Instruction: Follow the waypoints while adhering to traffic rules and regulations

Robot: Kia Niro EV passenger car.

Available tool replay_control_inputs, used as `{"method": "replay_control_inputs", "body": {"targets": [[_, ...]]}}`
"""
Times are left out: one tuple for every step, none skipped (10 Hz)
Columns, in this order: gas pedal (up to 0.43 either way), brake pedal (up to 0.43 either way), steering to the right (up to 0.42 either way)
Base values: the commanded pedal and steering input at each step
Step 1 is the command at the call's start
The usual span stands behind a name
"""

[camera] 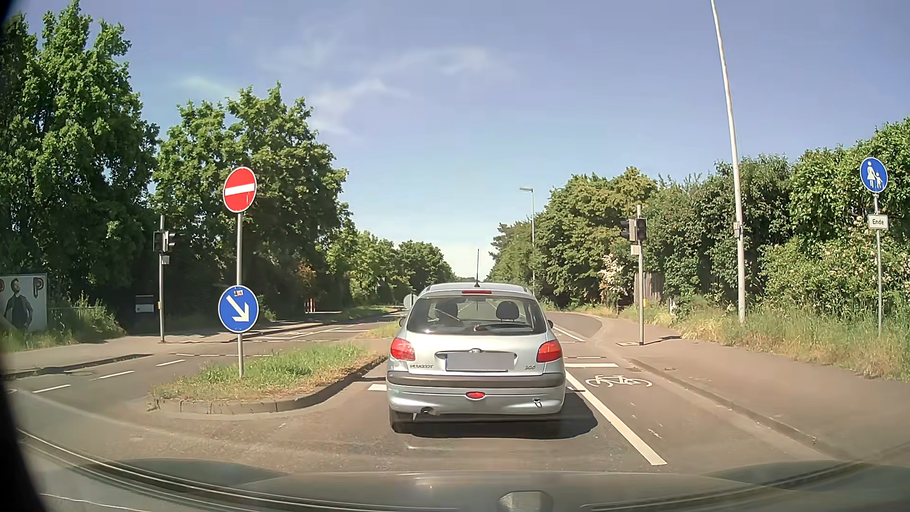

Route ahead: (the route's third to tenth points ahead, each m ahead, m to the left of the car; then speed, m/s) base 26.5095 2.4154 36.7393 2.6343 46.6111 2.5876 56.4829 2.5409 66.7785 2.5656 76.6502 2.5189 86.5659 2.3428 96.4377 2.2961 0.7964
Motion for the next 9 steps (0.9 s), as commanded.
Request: {"method": "replay_control_inputs", "body": {"targets": [[0.26, 0.03, -0.02], [0.287, 0.03, -0.02], [0.311, 0.03, -0.019], [0.339, 0.03, -0.019], [0.358, 0.03, -0.017], [0.37, 0.03, -0.015], [0.39, 0.03, -0.013], [0.398, 0.03, -0.011], [0.409, 0.03, -0.011]]}}
